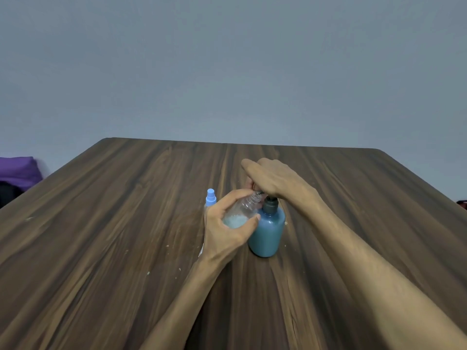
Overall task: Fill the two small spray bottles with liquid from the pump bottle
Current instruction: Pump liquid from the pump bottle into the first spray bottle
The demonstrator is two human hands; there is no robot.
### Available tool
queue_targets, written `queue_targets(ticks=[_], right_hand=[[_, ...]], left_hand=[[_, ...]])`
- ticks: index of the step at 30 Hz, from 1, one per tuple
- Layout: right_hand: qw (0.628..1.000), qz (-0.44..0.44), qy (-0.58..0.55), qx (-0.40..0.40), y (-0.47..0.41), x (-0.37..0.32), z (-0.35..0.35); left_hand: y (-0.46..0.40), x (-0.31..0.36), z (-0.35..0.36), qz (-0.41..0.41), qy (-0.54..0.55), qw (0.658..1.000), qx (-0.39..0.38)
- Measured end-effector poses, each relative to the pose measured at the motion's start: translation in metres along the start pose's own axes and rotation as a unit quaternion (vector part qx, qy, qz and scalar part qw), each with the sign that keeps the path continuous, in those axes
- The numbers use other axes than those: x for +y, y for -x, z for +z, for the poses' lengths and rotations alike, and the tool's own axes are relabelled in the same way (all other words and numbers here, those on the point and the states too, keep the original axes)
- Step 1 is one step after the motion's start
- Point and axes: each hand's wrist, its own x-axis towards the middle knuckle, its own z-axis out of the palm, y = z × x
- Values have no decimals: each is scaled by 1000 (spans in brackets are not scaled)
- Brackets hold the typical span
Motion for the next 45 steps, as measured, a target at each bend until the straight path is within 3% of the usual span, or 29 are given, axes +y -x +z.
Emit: queue_targets(ticks=[20, 27, 31, 41, 45], right_hand=[[998, 10, 56, -5, -2, -1, 4], [999, 9, 38, -17, -4, 1, 6], [999, -6, 34, 15, -5, 1, 3], [1000, 10, 3, -18, -5, 2, 6], [1000, 1, 9, 21, -5, 3, 7]], left_hand=[[2, -7, 0, -21, -7, 1000, -2], [1, -10, 0, -19, -4, 1000, -2], [1, -10, -1, -7, -2, 1000, 4], [1, -10, 0, -9, -10, 1000, -2], [2, -12, -1, -8, -7, 1000, 6]])
